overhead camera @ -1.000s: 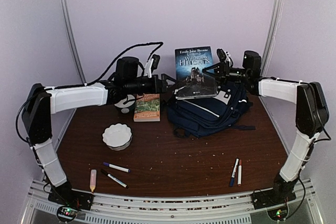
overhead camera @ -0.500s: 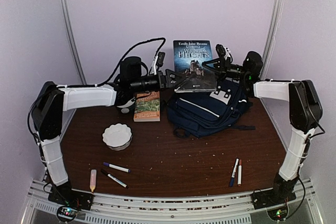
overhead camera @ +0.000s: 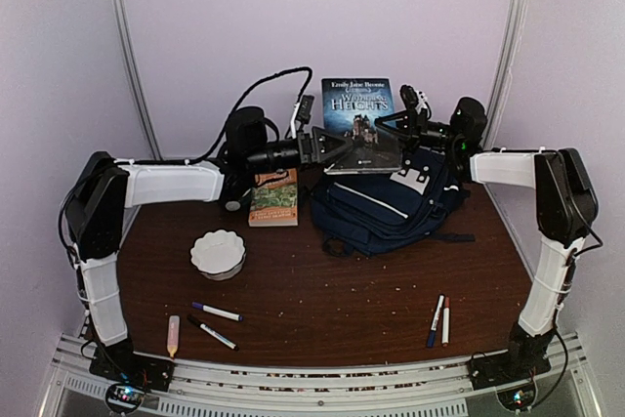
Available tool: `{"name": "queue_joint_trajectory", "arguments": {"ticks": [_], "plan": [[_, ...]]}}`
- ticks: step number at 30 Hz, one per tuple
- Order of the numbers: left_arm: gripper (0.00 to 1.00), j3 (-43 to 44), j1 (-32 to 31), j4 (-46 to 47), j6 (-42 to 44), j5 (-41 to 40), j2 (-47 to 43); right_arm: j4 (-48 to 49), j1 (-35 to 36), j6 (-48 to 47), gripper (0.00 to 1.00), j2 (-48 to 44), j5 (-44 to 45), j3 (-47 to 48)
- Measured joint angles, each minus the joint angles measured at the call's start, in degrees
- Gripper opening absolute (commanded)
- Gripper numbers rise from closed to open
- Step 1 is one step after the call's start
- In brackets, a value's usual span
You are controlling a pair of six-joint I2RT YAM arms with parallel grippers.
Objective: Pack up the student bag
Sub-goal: Pass from the right arm to the left
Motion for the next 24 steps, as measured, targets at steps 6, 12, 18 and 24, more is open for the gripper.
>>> {"name": "queue_joint_trajectory", "arguments": {"ticks": [6,12,18,24], "plan": [[0.56,0.2,-0.1,2.1,-2.8,0.8,1.4,0.2,0.0,-0.2,0.07,0.1,-0.2,0.0],[0.45,0.2,-0.2,3.3,-4.4,1.3,2.5,0.3,0.0,-0.1,0.07,0.4,-0.2,0.2],[0.28,0.3,-0.2,4.5,-5.9,1.4,3.4,0.5,0.0,0.1,0.09,0.9,-0.6,1.0],[0.14,0.3,-0.1,3.8,-6.6,1.5,3.6,1.5,0.0,-1.1,0.19,1.1,-1.2,1.0]]}}
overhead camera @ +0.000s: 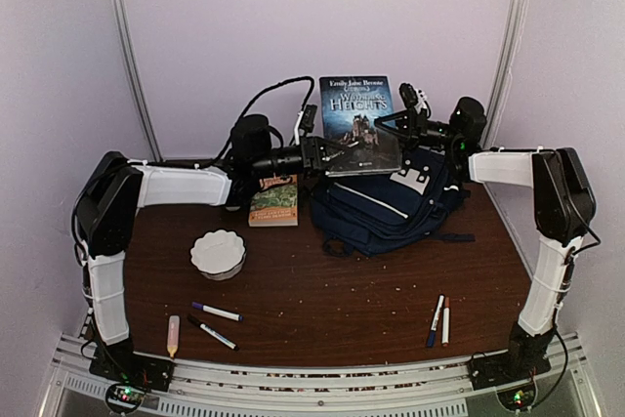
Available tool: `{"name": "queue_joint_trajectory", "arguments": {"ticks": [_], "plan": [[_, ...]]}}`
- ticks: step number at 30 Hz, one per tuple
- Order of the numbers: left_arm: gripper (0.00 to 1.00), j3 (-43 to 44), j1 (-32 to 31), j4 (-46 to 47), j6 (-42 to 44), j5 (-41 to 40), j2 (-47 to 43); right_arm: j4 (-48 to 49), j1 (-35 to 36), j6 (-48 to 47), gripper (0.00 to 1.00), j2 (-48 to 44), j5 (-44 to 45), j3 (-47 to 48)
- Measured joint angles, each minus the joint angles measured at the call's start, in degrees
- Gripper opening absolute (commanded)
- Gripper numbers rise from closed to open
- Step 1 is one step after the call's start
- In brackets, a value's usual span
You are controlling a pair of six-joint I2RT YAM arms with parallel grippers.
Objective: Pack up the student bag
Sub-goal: Pass from the right arm to the left
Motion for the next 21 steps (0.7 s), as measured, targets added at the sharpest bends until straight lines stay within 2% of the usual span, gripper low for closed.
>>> {"name": "queue_joint_trajectory", "arguments": {"ticks": [5,7,10,17,21], "plan": [[0.0,0.1,0.0,-0.9,1.0,0.2,0.0,-0.5,0.0,-1.2,0.33,0.0,-0.1,0.0],[0.0,0.1,0.0,-2.1,2.1,0.6,0.0,-1.8,0.0,-2.4,0.42,0.0,0.8,0.0],[0.0,-0.6,-0.1,-4.2,3.0,1.2,0.0,-6.1,-0.3,-5.9,0.49,-0.4,1.9,0.0],[0.0,-5.0,0.7,-8.3,4.2,2.2,-3.0,-19.9,-3.6,-18.0,0.52,-4.3,3.9,-1.8],[0.0,-6.8,2.6,-13.3,6.4,1.9,-6.8,-31.5,-6.6,-28.4,0.5,-7.2,6.3,-2.3]]}}
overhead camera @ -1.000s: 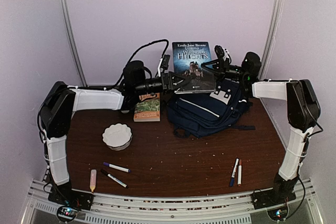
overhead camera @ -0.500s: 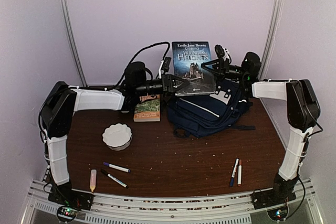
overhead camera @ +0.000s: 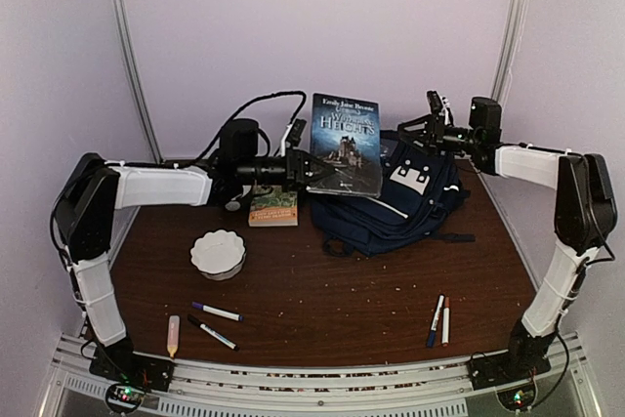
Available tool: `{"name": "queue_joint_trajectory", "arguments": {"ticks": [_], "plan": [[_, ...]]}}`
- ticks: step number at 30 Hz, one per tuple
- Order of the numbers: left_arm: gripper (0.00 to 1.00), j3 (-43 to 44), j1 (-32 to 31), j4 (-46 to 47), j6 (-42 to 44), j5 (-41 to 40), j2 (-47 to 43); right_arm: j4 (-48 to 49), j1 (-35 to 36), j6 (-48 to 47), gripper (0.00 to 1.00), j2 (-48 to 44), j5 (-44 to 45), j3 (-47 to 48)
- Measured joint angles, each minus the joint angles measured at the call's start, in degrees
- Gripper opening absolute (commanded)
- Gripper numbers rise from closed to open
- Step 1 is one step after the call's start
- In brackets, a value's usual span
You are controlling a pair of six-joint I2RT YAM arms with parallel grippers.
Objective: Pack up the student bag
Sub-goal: Pass from the right arm to the left, then pick up the largest pocket of the bag from the student bag.
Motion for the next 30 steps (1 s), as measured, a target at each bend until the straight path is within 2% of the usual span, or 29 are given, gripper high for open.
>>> {"name": "queue_joint_trajectory", "arguments": {"ticks": [7,14,17,23,30], "plan": [[0.0,-0.1,4.8,-19.0,13.4,-4.1,-8.9,-27.1,0.4,-28.9,0.41,-5.5,13.4,0.5],[0.0,0.0,9.0,-32.9,21.5,-10.2,-13.0,-44.8,11.4,-51.5,0.28,-6.0,30.1,1.9],[0.0,0.0,10.3,-36.7,23.1,-12.0,-14.1,-49.3,15.7,-57.1,0.24,-5.4,34.1,2.2],[0.0,3.0,12.8,-49.6,27.7,-15.0,-14.8,-54.6,22.4,-64.8,0.25,-0.6,43.9,2.6],[0.0,3.6,14.9,-57.6,31.3,-18.1,-16.5,-57.5,24.8,-67.9,0.3,3.2,49.5,2.6]]}}
